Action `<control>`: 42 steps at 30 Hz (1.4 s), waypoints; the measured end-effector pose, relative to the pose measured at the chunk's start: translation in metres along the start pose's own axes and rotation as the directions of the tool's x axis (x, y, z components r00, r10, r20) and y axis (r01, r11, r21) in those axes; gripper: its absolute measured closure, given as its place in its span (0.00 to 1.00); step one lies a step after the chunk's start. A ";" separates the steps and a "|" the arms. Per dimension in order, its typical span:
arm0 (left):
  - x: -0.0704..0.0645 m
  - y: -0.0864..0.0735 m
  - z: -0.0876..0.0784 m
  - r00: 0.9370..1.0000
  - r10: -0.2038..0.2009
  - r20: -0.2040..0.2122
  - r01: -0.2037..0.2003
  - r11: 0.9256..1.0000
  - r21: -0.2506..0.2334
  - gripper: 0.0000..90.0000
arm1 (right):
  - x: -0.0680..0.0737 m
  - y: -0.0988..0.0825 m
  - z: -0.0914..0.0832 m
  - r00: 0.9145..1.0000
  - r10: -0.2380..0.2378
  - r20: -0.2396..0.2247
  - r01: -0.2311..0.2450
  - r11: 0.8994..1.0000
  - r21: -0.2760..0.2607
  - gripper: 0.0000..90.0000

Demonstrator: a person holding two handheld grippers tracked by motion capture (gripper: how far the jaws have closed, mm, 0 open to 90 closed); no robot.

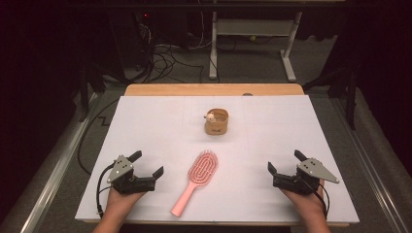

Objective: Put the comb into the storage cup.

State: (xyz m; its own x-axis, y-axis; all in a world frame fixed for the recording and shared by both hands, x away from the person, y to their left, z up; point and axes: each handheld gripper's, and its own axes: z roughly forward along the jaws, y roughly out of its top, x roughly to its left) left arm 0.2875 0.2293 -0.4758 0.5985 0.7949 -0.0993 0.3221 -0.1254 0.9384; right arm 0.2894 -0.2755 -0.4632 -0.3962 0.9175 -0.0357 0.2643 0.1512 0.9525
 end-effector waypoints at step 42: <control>-0.011 0.010 0.002 0.998 -0.007 0.063 0.002 0.997 0.083 0.64 | -0.002 -0.002 -0.002 1.000 0.013 -0.011 -0.013 1.000 -0.001 0.00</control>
State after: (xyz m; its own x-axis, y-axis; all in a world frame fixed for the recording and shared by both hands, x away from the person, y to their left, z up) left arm 0.2860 0.2183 -0.4659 0.6411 0.7570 -0.1263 0.3828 -0.1728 0.9075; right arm 0.2880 -0.2782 -0.4642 -0.4026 0.9152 -0.0199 0.2683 0.1388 0.9533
